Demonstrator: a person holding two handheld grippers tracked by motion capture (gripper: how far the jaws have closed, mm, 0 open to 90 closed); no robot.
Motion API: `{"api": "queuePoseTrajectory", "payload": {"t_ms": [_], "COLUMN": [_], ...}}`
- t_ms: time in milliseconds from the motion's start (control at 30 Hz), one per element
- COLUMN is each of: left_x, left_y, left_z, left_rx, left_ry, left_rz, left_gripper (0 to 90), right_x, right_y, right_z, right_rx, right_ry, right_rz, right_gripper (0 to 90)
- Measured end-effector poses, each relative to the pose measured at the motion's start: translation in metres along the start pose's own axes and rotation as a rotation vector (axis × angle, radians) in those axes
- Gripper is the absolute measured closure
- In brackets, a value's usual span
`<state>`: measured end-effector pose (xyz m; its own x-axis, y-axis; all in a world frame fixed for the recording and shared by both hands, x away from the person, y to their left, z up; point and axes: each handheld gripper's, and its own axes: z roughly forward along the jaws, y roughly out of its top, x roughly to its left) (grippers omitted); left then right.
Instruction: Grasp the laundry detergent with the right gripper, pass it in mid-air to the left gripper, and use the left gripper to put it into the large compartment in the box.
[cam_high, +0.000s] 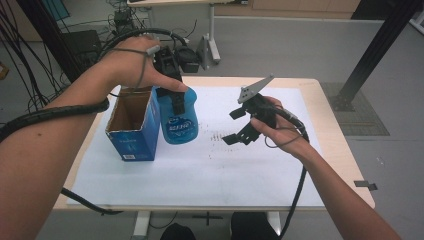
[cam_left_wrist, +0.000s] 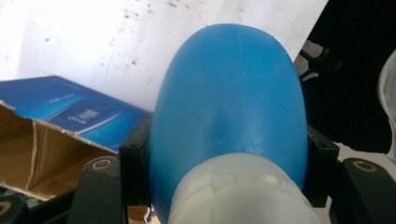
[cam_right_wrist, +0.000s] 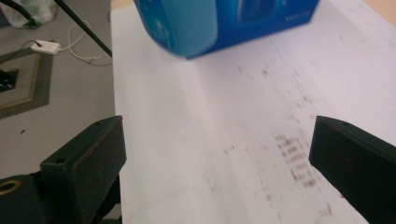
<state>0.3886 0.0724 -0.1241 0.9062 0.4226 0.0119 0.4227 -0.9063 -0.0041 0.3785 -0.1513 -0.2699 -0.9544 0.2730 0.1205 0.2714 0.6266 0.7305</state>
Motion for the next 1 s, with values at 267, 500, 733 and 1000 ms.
{"api": "queuePoseTrajectory", "payload": {"t_ms": [267, 500, 733, 1000], "left_x": [0.008, 0.021, 0.038, 0.057], "left_y": [-0.005, -0.012, -0.024, -0.034], "left_z": [-0.024, -0.048, -0.066, -0.08], "left_rx": [-0.007, -0.036, -0.086, -0.082], "left_ry": [0.034, 0.048, 0.059, 0.086], "left_rz": [-0.116, -0.256, -0.419, -0.537], "left_gripper": [37.5, 37.4, 37.4, 37.5], "right_x": [0.0, 0.0, 0.003, 0.004], "right_y": [-0.023, -0.04, -0.05, -0.054], "right_z": [-0.034, -0.051, -0.064, -0.069], "right_rx": [0.046, 0.089, 0.111, 0.15], "right_ry": [-0.066, -0.101, -0.127, -0.133], "right_rz": [0.032, 0.053, 0.056, 0.045], "right_gripper": [3.9, 3.9, 4.0, 4.1]}}
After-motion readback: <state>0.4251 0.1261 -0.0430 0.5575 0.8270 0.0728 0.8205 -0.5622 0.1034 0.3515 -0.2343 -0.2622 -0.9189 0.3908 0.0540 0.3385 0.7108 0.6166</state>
